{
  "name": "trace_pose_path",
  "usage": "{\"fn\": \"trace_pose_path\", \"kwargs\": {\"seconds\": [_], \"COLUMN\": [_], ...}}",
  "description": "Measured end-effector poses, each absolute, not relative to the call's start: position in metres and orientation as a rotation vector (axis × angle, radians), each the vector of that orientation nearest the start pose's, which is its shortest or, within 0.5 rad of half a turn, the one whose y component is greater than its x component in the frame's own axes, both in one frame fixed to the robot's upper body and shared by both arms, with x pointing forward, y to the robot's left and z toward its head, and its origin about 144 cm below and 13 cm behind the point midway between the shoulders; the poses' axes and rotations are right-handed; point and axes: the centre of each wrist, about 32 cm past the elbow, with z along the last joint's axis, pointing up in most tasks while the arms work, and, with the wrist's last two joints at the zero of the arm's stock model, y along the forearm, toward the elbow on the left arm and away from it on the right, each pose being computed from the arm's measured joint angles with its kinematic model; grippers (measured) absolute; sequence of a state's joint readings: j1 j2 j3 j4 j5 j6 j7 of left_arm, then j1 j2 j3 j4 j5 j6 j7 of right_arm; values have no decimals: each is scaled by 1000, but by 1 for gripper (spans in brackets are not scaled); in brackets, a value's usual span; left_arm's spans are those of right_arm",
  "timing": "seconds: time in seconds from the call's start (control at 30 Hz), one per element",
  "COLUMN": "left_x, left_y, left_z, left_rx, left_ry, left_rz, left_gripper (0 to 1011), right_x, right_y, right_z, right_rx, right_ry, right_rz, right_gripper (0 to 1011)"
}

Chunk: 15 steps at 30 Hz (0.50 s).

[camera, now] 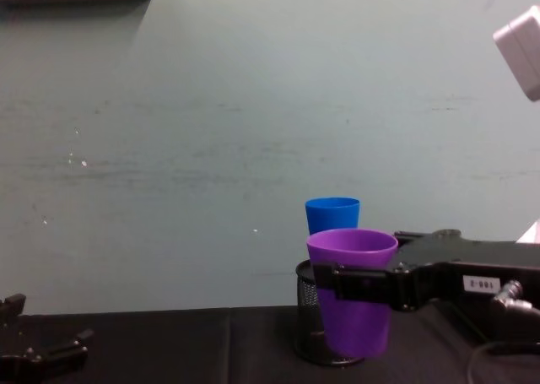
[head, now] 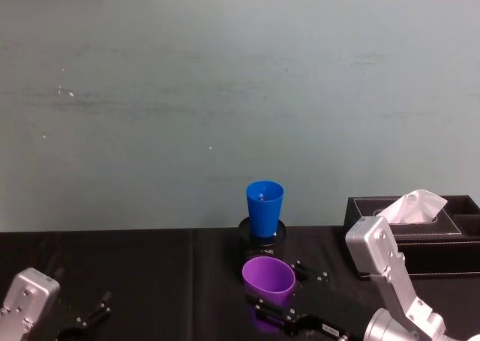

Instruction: Pick up one cup with a gripper and tap it against the other cup.

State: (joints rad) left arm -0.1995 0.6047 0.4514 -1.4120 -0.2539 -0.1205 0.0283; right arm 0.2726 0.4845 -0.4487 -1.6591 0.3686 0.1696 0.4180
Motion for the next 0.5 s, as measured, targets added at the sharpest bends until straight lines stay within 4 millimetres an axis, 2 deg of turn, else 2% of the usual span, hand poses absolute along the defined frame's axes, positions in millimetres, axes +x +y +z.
{"fn": "trace_pose_path", "kwargs": {"seconds": [0.5], "left_x": [489], "left_y": [310], "left_z": [1140], "left_rx": [304], "left_ry": [-285], "left_rz": [1248], "left_gripper": [1000], "right_x": [498], "right_y": [-232], "right_z": [1201], "right_rx": [-154], "right_ry": [-99], "right_rz": [-756], "right_gripper": [732]}}
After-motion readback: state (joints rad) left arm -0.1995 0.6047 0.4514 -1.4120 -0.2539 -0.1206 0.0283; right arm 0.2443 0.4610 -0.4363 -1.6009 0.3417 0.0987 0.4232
